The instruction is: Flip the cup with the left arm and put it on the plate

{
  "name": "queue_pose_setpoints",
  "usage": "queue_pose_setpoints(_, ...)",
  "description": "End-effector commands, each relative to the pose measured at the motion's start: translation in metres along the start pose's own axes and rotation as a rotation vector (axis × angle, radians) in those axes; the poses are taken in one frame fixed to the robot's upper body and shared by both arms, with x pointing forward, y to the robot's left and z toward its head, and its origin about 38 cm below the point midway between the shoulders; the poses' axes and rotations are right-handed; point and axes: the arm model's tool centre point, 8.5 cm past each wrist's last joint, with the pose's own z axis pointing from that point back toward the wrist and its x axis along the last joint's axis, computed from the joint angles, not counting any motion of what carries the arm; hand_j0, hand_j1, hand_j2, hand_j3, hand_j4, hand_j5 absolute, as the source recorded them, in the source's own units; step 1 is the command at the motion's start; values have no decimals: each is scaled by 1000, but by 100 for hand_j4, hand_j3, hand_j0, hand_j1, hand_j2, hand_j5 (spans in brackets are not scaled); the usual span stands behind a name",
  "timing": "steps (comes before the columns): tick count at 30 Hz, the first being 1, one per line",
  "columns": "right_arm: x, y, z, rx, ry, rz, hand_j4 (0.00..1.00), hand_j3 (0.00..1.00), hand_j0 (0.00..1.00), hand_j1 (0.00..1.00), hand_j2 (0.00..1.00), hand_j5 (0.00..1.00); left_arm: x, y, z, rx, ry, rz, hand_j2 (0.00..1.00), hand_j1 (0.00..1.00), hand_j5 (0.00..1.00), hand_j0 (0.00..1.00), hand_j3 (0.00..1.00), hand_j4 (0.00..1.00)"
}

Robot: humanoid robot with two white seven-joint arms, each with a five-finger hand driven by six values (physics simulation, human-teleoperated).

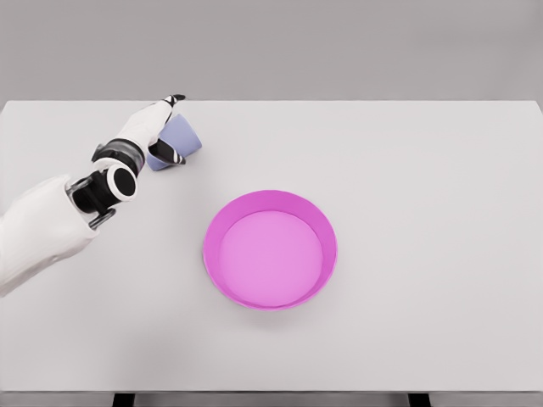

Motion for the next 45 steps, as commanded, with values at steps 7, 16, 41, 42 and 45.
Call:
queue_pose_setpoints(7, 1, 0, 0, 0, -1, 0, 100, 100, 100, 100, 100, 100, 1, -1, -2, 3, 2, -3, 100, 100, 100, 100, 100, 100)
queue_pose_setpoints(16, 0, 0, 0, 0, 0, 0, 100, 100, 100, 100, 100, 100, 1, 4, -5, 13, 9, -5, 100, 100, 100, 100, 100, 100)
queue_pose_setpoints(41, 1, 0, 0, 0, -1, 0, 100, 100, 100, 100, 100, 100, 9, -9, -13, -4, 17, 11, 100, 100, 100, 100, 100, 100)
queue_pose_setpoints(42, 0, 0, 0, 0, -1, 0, 100, 100, 100, 100, 100, 100, 9, -9, -13, -4, 19, 11, 100, 100, 100, 100, 100, 100)
queue_pose_setpoints(45, 1, 0, 0, 0, -1, 0, 100, 100, 100, 100, 100, 100, 8, -9, -14, -4, 22, 10, 100, 100, 100, 100, 100, 100)
